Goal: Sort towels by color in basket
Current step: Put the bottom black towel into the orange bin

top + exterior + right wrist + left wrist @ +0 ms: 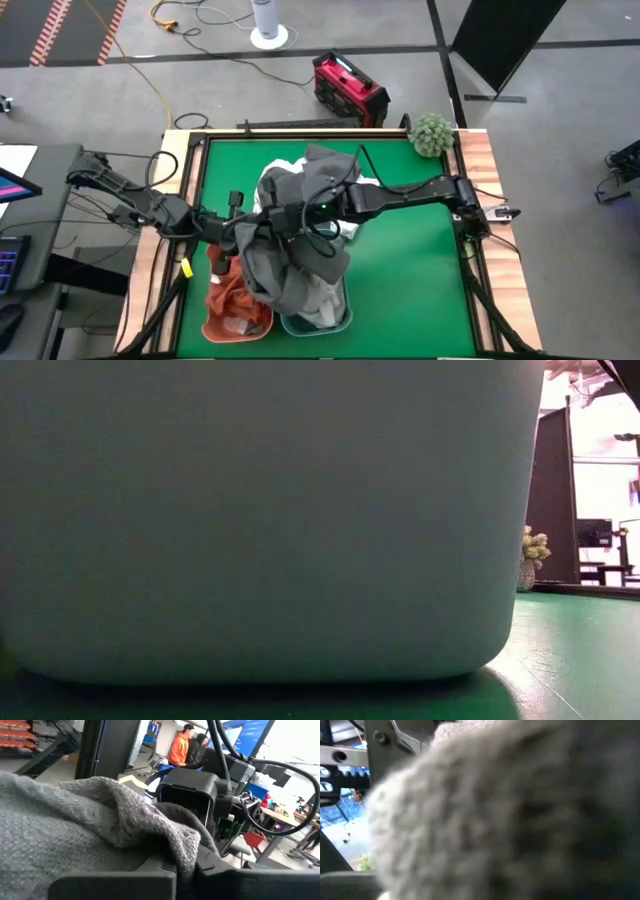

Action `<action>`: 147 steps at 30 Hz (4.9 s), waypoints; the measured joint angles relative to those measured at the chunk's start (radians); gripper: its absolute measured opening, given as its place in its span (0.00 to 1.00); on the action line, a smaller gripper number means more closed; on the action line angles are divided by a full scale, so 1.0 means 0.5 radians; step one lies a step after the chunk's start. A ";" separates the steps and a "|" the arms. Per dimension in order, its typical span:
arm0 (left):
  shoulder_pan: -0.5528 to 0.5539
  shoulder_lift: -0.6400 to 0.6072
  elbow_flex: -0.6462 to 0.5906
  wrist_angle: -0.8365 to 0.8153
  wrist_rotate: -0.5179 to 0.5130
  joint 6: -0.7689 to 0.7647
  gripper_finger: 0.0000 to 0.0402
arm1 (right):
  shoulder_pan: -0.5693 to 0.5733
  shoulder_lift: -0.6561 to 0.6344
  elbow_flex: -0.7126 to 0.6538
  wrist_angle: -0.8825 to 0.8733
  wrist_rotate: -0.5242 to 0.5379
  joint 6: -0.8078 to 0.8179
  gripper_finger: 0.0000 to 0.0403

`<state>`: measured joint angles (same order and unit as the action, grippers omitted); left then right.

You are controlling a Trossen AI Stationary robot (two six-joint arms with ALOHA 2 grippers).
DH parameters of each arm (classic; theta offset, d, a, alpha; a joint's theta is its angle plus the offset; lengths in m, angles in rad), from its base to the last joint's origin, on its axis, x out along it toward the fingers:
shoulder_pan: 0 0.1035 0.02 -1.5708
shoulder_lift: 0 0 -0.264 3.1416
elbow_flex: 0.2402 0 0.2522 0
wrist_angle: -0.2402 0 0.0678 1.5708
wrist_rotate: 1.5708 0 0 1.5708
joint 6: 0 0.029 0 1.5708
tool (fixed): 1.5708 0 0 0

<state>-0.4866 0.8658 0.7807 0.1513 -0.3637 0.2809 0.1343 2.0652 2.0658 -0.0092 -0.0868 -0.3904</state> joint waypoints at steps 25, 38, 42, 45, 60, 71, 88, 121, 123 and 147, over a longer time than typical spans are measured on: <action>-0.223 -0.754 0.342 -1.490 0.611 -0.833 0.05 | 0.023 -0.420 -0.003 -1.515 0.463 0.740 0.37; -0.221 -0.475 -0.010 -1.663 0.538 -1.257 0.05 | 0.137 -0.392 -0.211 -2.013 0.499 1.112 0.37; -0.243 -0.220 -0.071 -1.670 0.536 -1.317 0.05 | 0.188 -0.392 -0.294 -2.219 0.642 1.276 0.37; -0.279 -0.007 -0.073 -1.658 0.536 -1.360 0.05 | 0.232 -0.392 -0.379 -2.248 0.823 1.353 0.37; -0.294 0.584 -0.015 -1.771 0.519 -1.409 0.24 | 0.326 -0.391 -0.577 -2.173 0.920 1.503 0.37; -0.294 0.329 0.429 -2.337 0.517 -1.373 0.47 | 0.316 -0.391 -0.577 -2.163 0.920 1.513 0.37; -0.377 0.361 0.873 -2.067 0.492 -0.982 0.52 | 0.323 -0.391 -0.576 -2.133 0.978 1.514 0.37; -0.293 0.302 0.241 -1.724 0.545 -1.032 0.51 | 0.399 -0.391 -0.575 -2.107 1.023 1.556 0.37; -0.324 0.232 0.290 -1.880 0.546 -1.090 0.51 | 0.399 -0.391 -0.575 -2.102 1.024 1.558 0.37; -0.818 0.581 0.110 -2.451 0.249 -1.076 0.31 | 0.414 -0.391 -0.575 -2.082 1.077 1.567 0.37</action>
<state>-0.8957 1.1564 0.8357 -1.0744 -0.2392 -0.2572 0.3412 1.8698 1.7782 -1.0500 0.4515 0.3931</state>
